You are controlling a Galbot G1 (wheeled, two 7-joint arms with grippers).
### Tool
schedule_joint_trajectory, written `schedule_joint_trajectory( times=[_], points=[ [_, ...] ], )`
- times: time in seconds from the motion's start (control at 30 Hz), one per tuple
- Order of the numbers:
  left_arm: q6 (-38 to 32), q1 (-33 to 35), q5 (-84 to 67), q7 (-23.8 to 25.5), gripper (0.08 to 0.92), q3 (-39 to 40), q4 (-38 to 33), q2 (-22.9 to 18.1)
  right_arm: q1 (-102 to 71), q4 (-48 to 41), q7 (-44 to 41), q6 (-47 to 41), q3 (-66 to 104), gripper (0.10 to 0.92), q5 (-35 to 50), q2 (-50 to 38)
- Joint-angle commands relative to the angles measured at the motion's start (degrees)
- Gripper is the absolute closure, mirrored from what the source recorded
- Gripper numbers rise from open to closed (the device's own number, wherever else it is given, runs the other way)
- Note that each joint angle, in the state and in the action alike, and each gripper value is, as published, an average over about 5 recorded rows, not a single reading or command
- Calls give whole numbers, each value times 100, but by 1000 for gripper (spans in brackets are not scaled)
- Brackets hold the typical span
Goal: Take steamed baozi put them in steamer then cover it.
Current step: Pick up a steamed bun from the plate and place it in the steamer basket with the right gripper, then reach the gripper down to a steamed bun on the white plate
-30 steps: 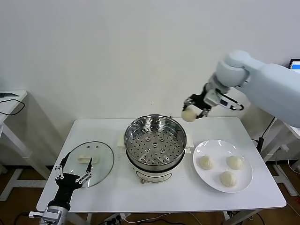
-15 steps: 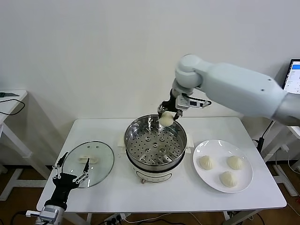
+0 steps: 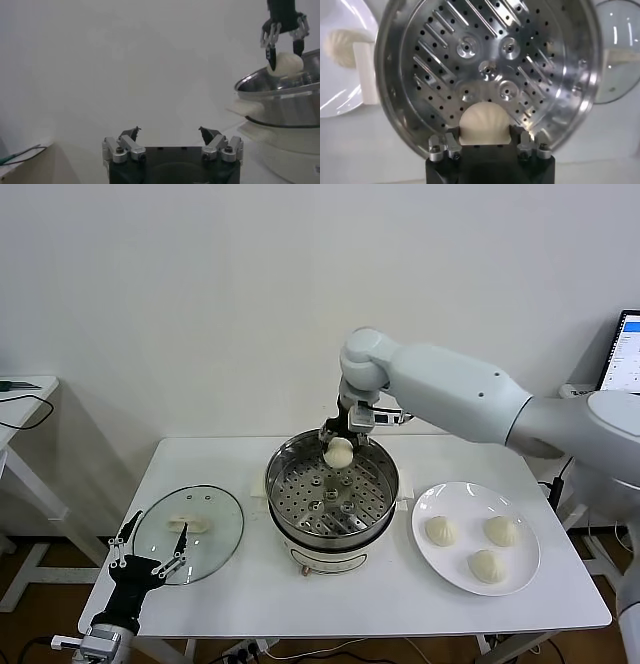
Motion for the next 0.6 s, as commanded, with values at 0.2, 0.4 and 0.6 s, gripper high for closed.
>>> schedule_joint_trajectory(
  times=[0.2, 0.4, 0.6],
  points=[
    [-1, 8, -13, -5, 177, 14, -26, -11, -325, -355, 142, 23, 32, 282, -189, 258],
    [-4, 26, -13, -5, 177, 1, -56, -18, -174, -162, 121, -120, 87, 205, 97, 117],
    [7, 45, 3, -18, 177, 51, -69, -14, 657, 630, -323, -823, -57, 203, 1333, -796]
  ],
)
